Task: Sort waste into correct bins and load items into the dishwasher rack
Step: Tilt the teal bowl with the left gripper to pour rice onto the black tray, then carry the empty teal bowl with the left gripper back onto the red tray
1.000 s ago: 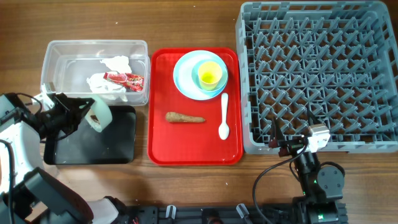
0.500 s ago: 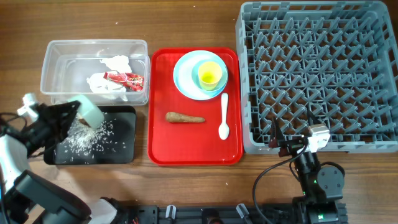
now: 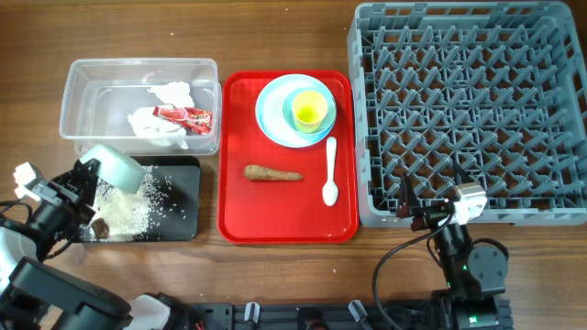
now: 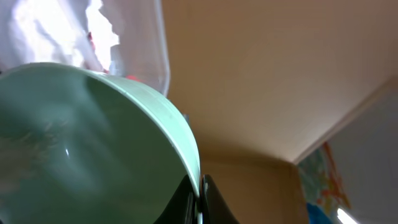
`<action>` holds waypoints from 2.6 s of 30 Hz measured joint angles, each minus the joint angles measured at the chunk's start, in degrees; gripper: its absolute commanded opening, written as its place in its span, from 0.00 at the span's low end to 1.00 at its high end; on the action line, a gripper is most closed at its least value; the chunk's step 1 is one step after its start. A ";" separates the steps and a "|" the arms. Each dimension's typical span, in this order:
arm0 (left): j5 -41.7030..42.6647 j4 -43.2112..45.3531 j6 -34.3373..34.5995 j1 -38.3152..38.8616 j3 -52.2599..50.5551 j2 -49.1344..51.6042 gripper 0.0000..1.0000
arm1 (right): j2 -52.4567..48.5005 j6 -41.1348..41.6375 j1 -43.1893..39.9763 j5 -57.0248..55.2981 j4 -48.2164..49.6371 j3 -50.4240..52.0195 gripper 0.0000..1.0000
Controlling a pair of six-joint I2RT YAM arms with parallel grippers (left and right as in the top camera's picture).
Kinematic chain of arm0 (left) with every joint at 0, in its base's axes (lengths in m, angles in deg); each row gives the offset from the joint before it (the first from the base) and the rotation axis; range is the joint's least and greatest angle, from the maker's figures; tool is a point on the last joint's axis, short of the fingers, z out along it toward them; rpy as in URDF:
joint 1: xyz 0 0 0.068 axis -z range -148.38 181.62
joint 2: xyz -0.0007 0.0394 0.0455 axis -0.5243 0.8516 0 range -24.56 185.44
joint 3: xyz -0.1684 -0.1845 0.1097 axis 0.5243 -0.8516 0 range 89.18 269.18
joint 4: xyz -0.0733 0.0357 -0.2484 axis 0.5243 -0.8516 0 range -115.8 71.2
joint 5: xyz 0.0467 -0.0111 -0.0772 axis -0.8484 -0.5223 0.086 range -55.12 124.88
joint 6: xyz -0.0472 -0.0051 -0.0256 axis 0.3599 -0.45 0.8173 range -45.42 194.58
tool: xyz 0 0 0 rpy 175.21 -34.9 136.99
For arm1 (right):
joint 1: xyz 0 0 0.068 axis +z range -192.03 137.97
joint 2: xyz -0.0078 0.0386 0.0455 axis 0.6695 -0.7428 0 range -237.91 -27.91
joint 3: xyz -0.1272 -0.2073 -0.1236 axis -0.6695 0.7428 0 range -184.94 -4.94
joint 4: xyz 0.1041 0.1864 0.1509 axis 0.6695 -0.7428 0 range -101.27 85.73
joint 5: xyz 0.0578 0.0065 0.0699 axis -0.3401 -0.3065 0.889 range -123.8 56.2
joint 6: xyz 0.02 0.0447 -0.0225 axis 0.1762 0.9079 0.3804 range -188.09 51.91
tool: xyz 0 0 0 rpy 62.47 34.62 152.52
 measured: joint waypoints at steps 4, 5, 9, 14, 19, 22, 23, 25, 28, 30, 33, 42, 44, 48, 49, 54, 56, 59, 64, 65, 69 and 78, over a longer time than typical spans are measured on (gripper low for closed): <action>1.86 -2.80 -1.46 0.00 -0.02 0.00 0.04 | 0.00 0.00 0.00 0.00 0.00 0.00 1.00; 2.12 -3.23 -2.08 0.00 -0.02 0.00 0.04 | 0.00 0.00 0.00 0.00 0.00 0.00 1.00; 2.58 -5.33 -4.13 0.00 -0.07 0.00 0.04 | 0.00 0.00 0.00 0.00 0.00 0.00 1.00; 3.37 -2.89 -6.75 0.00 -0.20 0.00 0.04 | 0.00 0.00 0.00 0.02 0.00 0.00 1.00; 3.80 -7.52 -7.34 0.00 -0.28 0.00 0.04 | 0.00 0.00 0.00 0.00 0.00 0.00 1.00; 3.87 -12.68 -9.31 0.00 -0.28 0.00 0.04 | 0.00 0.00 0.00 0.00 0.00 0.00 1.00; 3.82 -12.55 -10.19 0.02 -0.39 0.00 0.04 | 0.00 0.00 0.00 0.02 0.00 0.00 1.00; 3.58 -11.30 -11.10 0.00 -0.39 0.00 0.04 | 0.00 0.00 0.00 0.00 0.00 0.00 1.00; 3.30 -14.91 -11.63 0.00 -0.37 0.00 0.04 | 0.00 0.00 0.00 0.00 0.00 0.00 1.00; 2.97 -19.41 -13.27 0.00 -0.37 0.00 0.04 | 0.00 0.00 0.00 0.00 0.00 0.00 1.00; 0.26 -23.06 -16.33 0.00 -0.39 -0.24 0.04 | 0.00 0.00 0.00 0.00 0.00 0.00 1.00; -8.17 -27.32 -16.79 8.90 -0.37 -15.76 0.04 | 0.00 0.00 0.00 0.00 0.00 0.00 1.00; -10.14 -26.16 -14.36 12.11 -0.37 -20.09 0.04 | 0.00 0.00 0.00 0.00 0.02 0.00 1.00; -19.61 -22.45 -6.01 19.65 -0.37 -29.07 0.04 | 0.00 0.00 0.00 0.00 0.00 0.00 1.00; -22.82 -21.55 -3.17 22.03 -0.37 -31.50 0.04 | 0.00 0.00 0.00 0.02 0.00 0.00 1.00; -34.93 -18.56 8.35 33.00 -0.37 -40.33 0.04 | 0.00 0.00 0.00 0.00 0.02 0.00 1.00; -39.76 -17.31 12.70 37.97 -0.37 -43.08 0.04 | 0.00 0.00 0.00 0.00 0.00 0.00 1.00; -49.90 -14.82 20.06 48.11 -0.37 -45.40 0.04 | 0.00 0.00 0.00 0.02 0.00 0.00 1.00; -60.98 -9.62 28.46 64.11 -0.37 -43.63 0.04 | 0.00 0.00 0.00 0.02 0.00 0.00 1.00; -62.79 -8.81 29.90 67.04 -0.37 -42.86 0.04 | 0.00 0.00 0.00 0.02 0.00 0.00 1.00; -70.47 -6.78 35.04 79.03 -0.37 -37.40 0.04 | 0.00 0.00 0.00 0.00 0.00 0.00 1.00; -81.90 0.76 40.96 98.16 -0.33 -15.91 0.04 | 0.00 0.00 0.00 0.02 0.00 0.00 1.00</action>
